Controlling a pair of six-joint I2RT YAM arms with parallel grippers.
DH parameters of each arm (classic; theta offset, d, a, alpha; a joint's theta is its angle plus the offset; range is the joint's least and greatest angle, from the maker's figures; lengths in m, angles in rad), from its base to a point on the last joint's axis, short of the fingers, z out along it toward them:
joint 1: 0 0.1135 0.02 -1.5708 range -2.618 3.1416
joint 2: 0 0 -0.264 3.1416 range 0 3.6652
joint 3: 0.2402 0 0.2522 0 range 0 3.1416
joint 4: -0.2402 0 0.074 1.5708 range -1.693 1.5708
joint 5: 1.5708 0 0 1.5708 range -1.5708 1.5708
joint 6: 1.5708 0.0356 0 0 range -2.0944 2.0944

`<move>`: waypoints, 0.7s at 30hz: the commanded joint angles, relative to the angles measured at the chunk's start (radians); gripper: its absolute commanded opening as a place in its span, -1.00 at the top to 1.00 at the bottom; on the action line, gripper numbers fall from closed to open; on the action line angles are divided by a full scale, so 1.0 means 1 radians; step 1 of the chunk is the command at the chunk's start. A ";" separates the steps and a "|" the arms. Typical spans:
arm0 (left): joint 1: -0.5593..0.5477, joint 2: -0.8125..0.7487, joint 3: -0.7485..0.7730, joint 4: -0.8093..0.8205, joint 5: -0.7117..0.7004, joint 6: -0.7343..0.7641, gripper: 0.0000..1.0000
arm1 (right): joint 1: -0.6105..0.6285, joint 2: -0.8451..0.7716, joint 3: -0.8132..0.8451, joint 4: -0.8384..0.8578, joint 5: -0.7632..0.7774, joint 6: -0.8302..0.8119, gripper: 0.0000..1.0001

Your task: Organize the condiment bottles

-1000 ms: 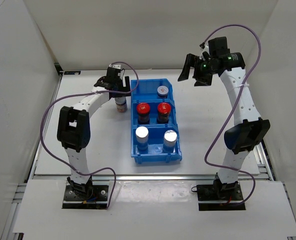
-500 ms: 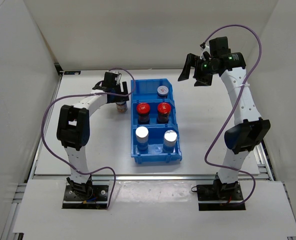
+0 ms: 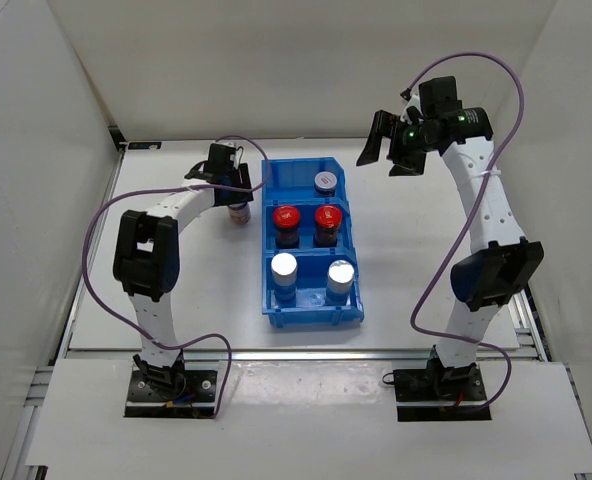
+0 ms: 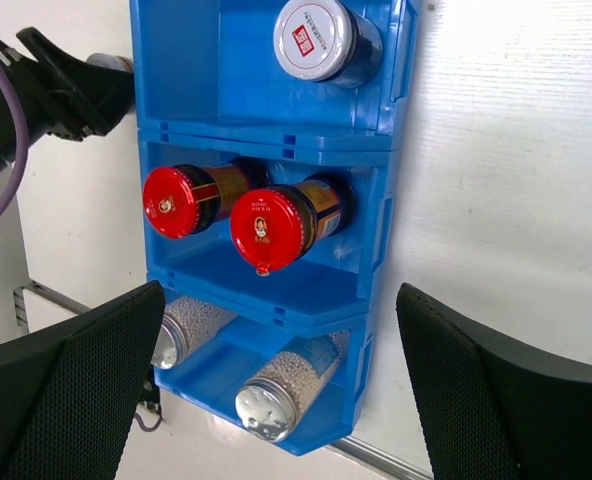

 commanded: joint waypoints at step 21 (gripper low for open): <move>-0.148 -0.073 0.294 0.115 0.161 -0.038 0.79 | -0.004 -0.125 -0.084 -0.001 0.025 -0.032 -1.00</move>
